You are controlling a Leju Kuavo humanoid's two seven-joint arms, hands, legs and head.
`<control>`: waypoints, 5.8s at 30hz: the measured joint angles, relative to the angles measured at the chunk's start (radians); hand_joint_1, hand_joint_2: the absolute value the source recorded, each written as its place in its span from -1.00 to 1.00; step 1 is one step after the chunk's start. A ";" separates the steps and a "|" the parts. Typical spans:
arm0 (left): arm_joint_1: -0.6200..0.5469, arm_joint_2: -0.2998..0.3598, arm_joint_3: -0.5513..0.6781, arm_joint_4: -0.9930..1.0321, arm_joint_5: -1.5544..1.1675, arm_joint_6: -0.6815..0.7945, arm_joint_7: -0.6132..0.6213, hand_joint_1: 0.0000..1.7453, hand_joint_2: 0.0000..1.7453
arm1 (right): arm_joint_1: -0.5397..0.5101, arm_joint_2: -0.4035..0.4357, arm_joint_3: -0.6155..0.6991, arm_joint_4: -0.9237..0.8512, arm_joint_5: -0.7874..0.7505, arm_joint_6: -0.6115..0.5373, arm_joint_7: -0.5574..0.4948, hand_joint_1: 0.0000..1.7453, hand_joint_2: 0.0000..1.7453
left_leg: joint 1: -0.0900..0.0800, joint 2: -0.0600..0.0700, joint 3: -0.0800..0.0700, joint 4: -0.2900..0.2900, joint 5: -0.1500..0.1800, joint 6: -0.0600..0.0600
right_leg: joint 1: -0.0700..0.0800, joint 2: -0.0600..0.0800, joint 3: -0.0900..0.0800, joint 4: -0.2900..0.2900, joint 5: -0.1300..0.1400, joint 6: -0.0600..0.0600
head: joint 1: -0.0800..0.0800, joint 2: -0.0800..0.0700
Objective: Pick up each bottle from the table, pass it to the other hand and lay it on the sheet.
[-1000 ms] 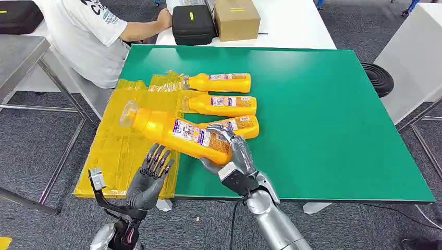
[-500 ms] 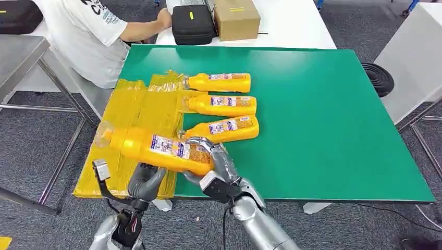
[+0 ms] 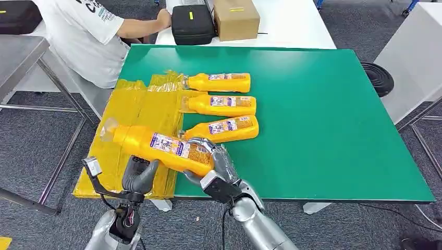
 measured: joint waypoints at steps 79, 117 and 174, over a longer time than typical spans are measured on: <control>-0.036 0.008 -0.025 0.064 -0.029 -0.131 -0.039 1.00 1.00 | -0.020 0.014 -0.027 0.121 0.150 0.128 0.033 1.00 1.00 | 0.000 0.000 0.000 0.000 0.000 0.000 | 0.000 0.000 0.000 0.000 0.000 0.000 | 0.000 0.000; -0.107 0.062 0.053 -0.094 -0.748 0.357 -0.093 1.00 1.00 | 0.146 -0.007 -0.140 -0.209 0.054 0.099 0.027 -1.00 -1.00 | 0.000 0.000 0.000 0.000 0.000 0.000 | 0.001 0.000 0.000 0.000 0.000 0.000 | 0.000 0.000; -0.615 0.311 -0.554 0.616 -1.429 0.282 0.161 1.00 1.00 | 0.204 -0.089 -0.247 -0.373 -0.083 0.070 -0.002 -1.00 1.00 | 0.001 0.000 0.000 0.000 0.003 -0.003 | 0.001 0.001 0.000 0.001 0.003 -0.003 | 0.000 0.000</control>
